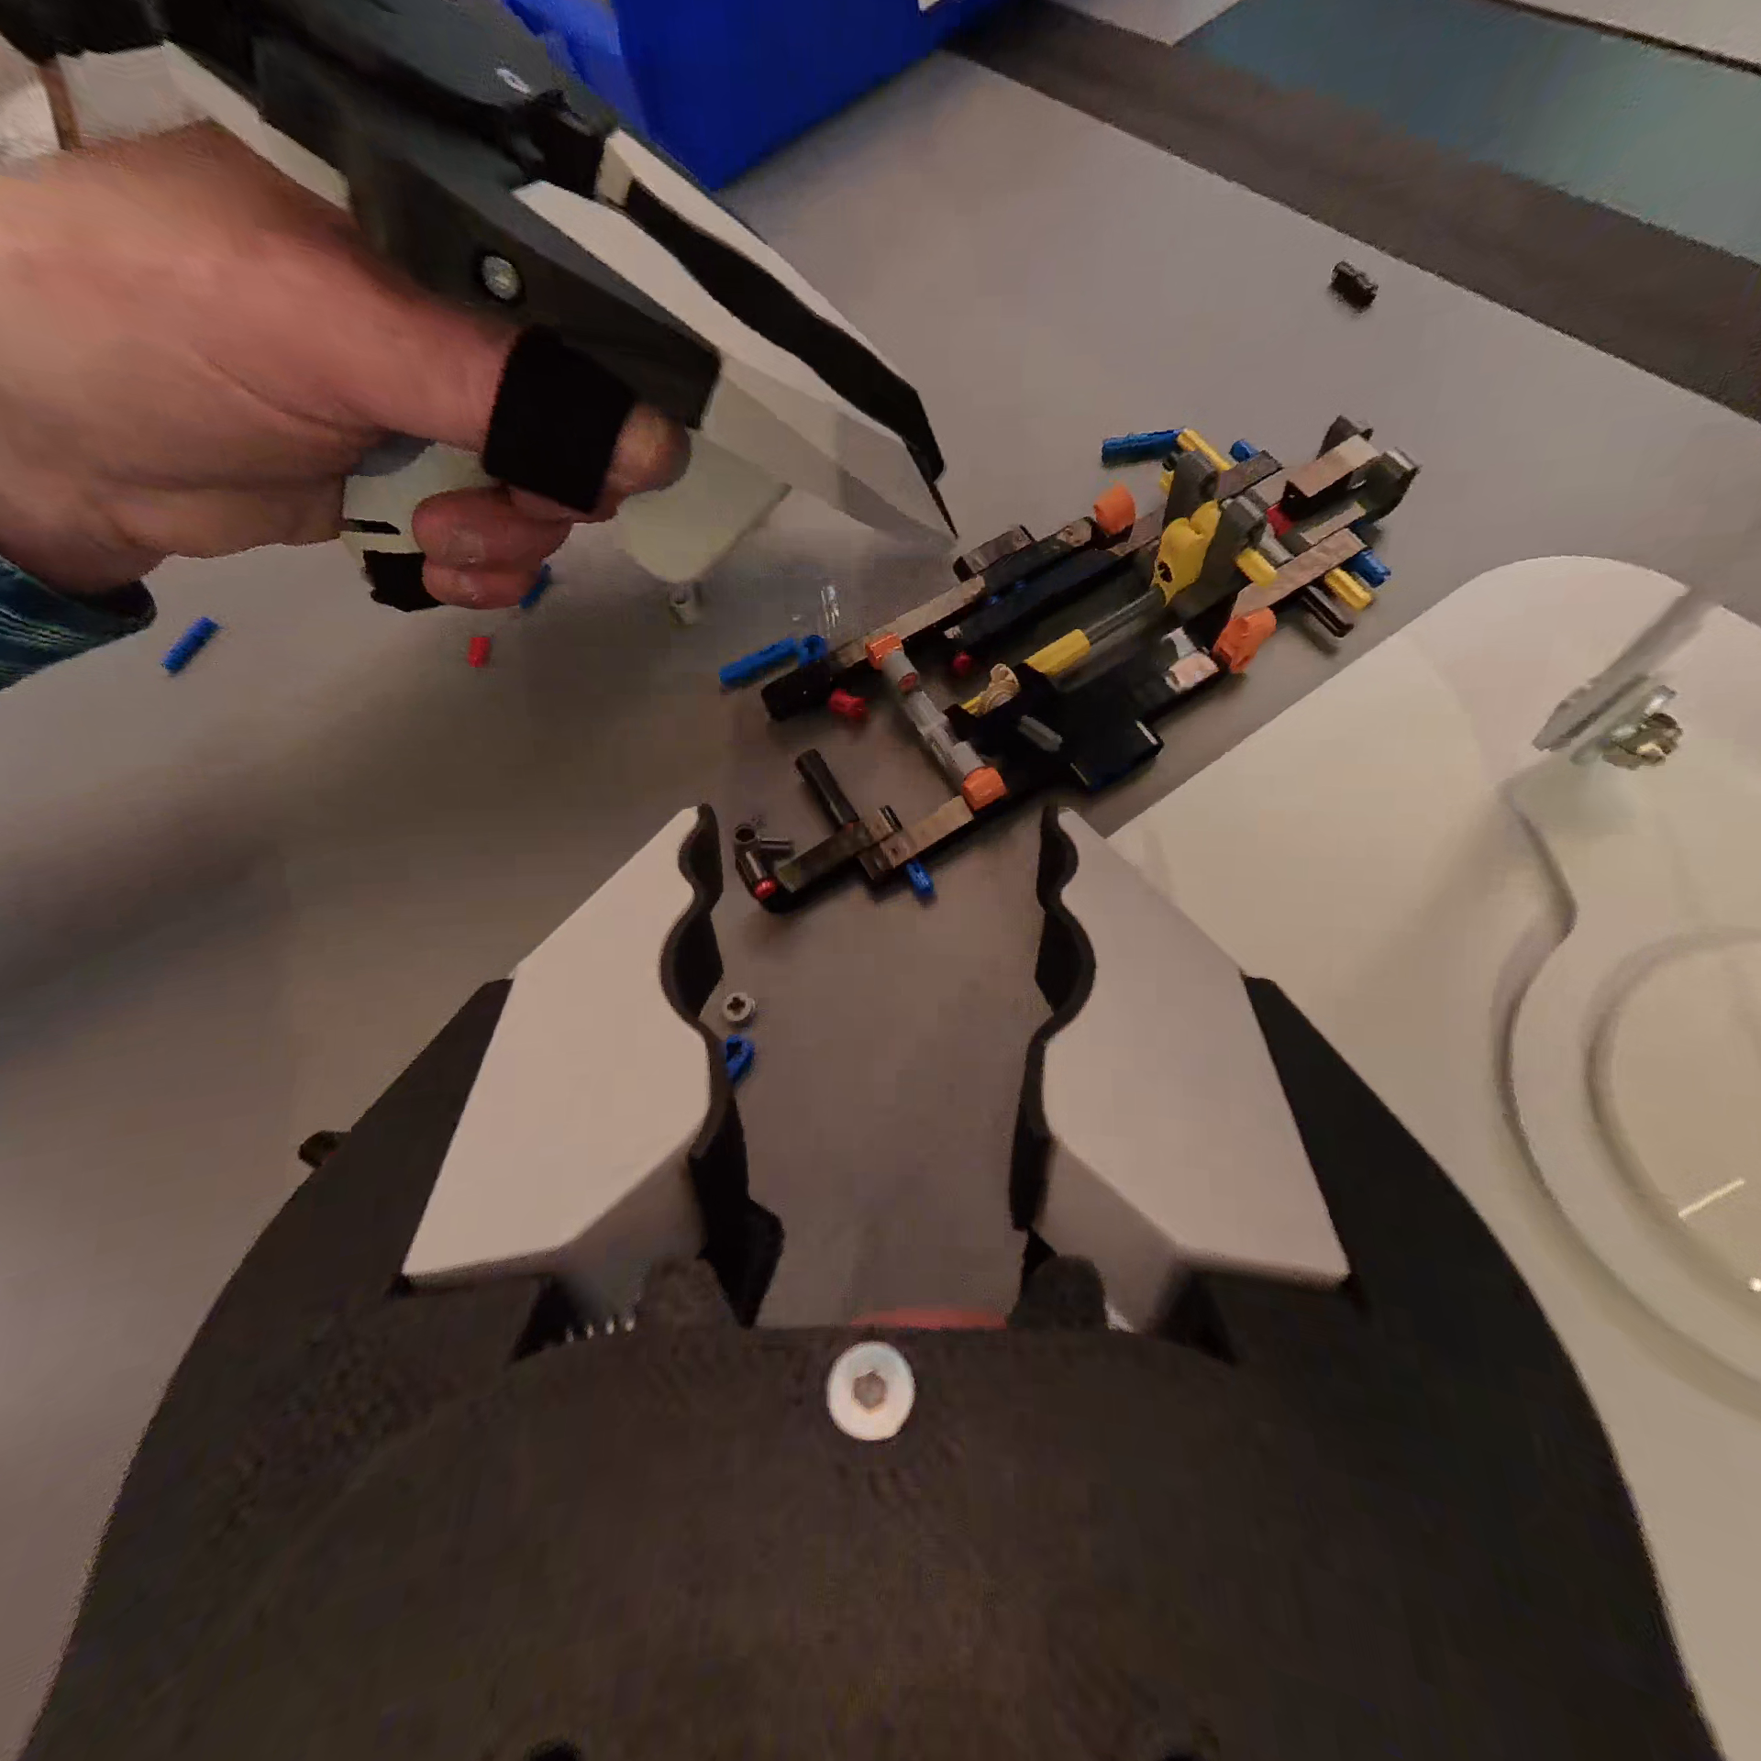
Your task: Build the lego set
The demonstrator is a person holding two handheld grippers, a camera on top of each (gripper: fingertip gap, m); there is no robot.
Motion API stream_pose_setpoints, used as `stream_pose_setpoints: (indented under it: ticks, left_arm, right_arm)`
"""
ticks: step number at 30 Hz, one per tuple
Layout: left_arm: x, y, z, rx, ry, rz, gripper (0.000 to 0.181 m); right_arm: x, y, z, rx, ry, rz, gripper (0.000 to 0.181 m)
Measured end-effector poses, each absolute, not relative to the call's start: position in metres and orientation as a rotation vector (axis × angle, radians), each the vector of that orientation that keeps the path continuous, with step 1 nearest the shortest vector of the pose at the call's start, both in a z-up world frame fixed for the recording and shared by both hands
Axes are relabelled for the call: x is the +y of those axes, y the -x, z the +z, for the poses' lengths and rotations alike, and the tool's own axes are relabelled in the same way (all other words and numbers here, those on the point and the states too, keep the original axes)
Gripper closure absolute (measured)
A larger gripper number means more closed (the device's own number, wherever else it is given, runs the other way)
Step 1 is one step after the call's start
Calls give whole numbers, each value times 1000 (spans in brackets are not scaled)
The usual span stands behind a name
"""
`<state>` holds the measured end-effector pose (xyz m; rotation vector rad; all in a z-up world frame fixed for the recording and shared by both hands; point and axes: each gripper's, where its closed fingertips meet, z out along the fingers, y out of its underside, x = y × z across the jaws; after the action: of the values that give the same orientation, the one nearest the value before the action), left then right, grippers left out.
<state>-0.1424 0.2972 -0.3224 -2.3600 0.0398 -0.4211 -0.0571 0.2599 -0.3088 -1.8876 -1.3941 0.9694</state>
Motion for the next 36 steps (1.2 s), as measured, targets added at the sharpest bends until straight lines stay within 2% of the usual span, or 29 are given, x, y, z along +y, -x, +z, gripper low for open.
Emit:
stream_pose_setpoints:
  ticks: [14, 24, 27, 33, 36]
  left_arm:
    - [307, 125, -338, 11, 2448, -546, 162]
    - [278, 112, -311, 5, 2330, -562, 172]
    - [263, 100, -307, 65, 2327, -555, 172]
    - [244, 78, -298, 91, 2276, -668, 159]
    - [236, 69, -292, 90, 2236, -759, 159]
  right_arm:
    - [242, 66, -333, -1643, 1947, 927, 122]
    - [207, 52, -330, -1764, 1880, 1040, 125]
    - [189, 46, -330, -1815, 1850, 1057, 137]
    - [162, 42, -333, -1934, 1744, 1029, 141]
    - [156, 39, -331, -1959, 1684, 1021, 143]
